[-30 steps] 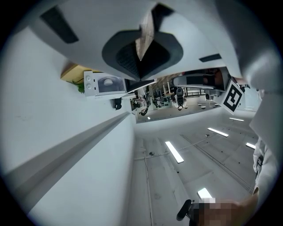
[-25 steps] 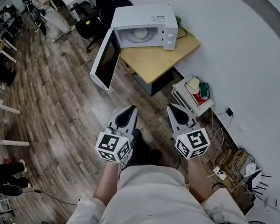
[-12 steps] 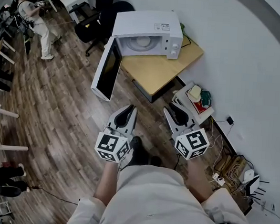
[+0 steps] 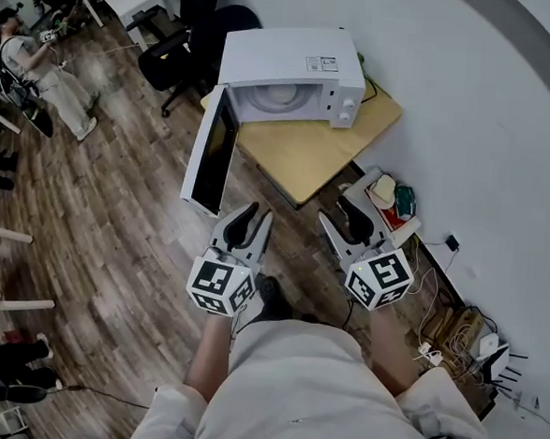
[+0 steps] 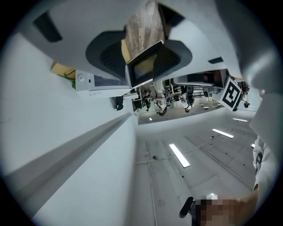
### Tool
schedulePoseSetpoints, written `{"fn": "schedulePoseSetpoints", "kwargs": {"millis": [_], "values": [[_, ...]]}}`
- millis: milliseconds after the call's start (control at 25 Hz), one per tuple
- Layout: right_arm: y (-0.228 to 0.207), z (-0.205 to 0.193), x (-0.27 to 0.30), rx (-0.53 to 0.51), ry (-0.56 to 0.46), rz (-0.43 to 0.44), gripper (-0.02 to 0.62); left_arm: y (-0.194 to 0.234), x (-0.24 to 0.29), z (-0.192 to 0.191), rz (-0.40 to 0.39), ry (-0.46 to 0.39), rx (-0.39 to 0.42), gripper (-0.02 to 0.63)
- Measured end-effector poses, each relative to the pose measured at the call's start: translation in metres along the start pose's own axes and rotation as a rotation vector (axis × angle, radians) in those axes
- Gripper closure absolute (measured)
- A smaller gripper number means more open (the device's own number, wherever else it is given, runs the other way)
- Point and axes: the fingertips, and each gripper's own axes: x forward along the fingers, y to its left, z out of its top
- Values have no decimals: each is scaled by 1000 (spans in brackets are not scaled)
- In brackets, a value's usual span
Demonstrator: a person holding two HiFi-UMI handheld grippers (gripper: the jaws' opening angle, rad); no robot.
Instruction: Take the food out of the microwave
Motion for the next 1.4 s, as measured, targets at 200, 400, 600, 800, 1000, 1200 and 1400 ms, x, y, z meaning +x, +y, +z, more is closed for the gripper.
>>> {"fn": "schedulePoseSetpoints", "kwargs": {"millis": [200, 400, 600, 800, 1000, 1200, 1400], "values": [[-9, 0, 26, 20, 10, -30, 380, 28, 14, 6, -11, 5, 7, 497], [-14, -1, 53, 25, 17, -58, 350, 55, 27, 10, -34, 12, 14, 480], [-13, -3, 74, 20, 29, -77, 319, 72, 34, 12, -58, 16, 17, 467], [-13, -9, 91, 20, 43, -83, 305, 84, 42, 8, -76, 26, 16, 453], [-17, -16, 99, 34, 57, -83, 305, 90, 45, 3, -76, 33, 7, 440], [-25, -21, 109, 36, 71, -62, 305, 95, 53, -6, -57, 51, -4, 437], [-45, -26, 129, 53, 86, -27, 305, 99, 67, -10, -19, 64, -24, 437]]}}
